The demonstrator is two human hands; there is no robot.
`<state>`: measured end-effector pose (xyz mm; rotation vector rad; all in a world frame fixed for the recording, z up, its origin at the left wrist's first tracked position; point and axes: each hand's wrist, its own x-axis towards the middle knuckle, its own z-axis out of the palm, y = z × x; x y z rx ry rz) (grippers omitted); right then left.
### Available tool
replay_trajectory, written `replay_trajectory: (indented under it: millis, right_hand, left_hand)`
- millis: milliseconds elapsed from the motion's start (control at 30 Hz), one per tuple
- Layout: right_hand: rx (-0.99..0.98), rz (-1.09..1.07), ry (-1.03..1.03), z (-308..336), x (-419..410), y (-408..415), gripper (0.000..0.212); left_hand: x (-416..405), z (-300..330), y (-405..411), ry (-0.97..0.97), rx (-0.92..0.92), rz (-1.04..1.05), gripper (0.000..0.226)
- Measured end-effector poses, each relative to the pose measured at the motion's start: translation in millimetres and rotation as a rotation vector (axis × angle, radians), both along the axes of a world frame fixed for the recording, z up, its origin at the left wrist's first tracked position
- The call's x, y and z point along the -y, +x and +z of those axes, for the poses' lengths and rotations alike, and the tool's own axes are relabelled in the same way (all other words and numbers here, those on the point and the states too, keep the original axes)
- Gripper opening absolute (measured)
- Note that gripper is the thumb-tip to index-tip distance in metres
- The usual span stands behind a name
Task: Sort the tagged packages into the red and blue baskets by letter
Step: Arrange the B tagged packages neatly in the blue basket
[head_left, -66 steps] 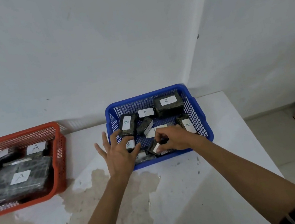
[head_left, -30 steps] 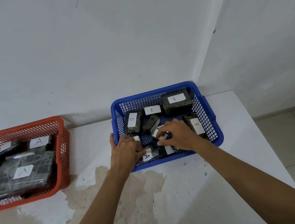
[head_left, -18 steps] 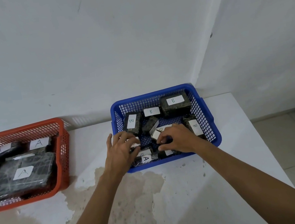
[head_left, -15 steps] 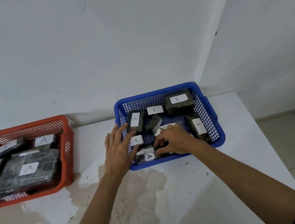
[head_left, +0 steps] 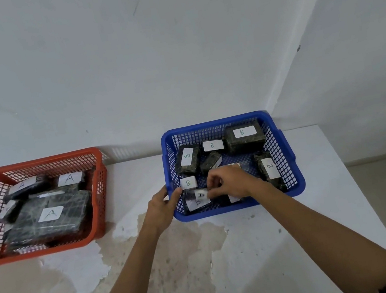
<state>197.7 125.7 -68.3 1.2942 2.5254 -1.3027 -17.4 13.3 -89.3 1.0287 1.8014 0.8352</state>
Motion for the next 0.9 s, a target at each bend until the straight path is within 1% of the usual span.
replay_trajectory:
  millis: [67, 133, 200, 300, 367, 433, 533, 600, 700, 800, 900]
  right_hand:
    - [-0.144, -0.127, -0.092, 9, -5, 7, 0.018]
    - [-0.252, -0.222, -0.113, 20, -10, 14, 0.013]
    - [-0.335, -0.3, -0.143, 31, -14, 20, 0.01]
    - [-0.343, -0.302, -0.132, 48, -16, 21, 0.011]
    - [-0.339, -0.278, -0.134, 59, -16, 15, 0.014]
    - [-0.341, -0.261, -0.126, 70, -12, 5, 0.016]
    - [-0.369, -0.265, -0.108, 83, -2, -18, 0.016]
    - [-0.392, -0.276, -0.076, 90, 9, -38, 0.017]
    - [-0.436, -0.303, -0.067, 96, 28, -75, 0.022]
    - [-0.51, -0.319, -0.116, 100, 53, -129, 0.028]
    - [-0.526, -0.321, -0.129, 99, 82, -192, 0.023]
  left_hand:
    - [0, 1, -1, -0.025, 0.018, -0.008, 0.039]
    - [0, 4, 1, -0.038, 0.026, -0.016, 0.042]
    - [-1, 9, 4, -0.001, 0.008, 0.016, 0.044]
    - [-1, 24, 10, 0.18, -0.218, 0.113, 0.051]
    - [-2, 39, 14, 0.299, -0.284, 0.108, 0.044]
    - [-2, 55, 14, 0.335, -0.284, 0.052, 0.035]
    - [1, 72, 5, 0.318, -0.218, -0.025, 0.024]
    - [9, 79, -10, 0.331, -0.213, -0.061, 0.02]
    - [26, 85, -40, 0.36, -0.187, -0.05, 0.013]
    - [50, 92, -85, 0.34, -0.131, 0.01, 0.009]
    - [77, 94, -140, 0.303, -0.144, 0.051, 0.008]
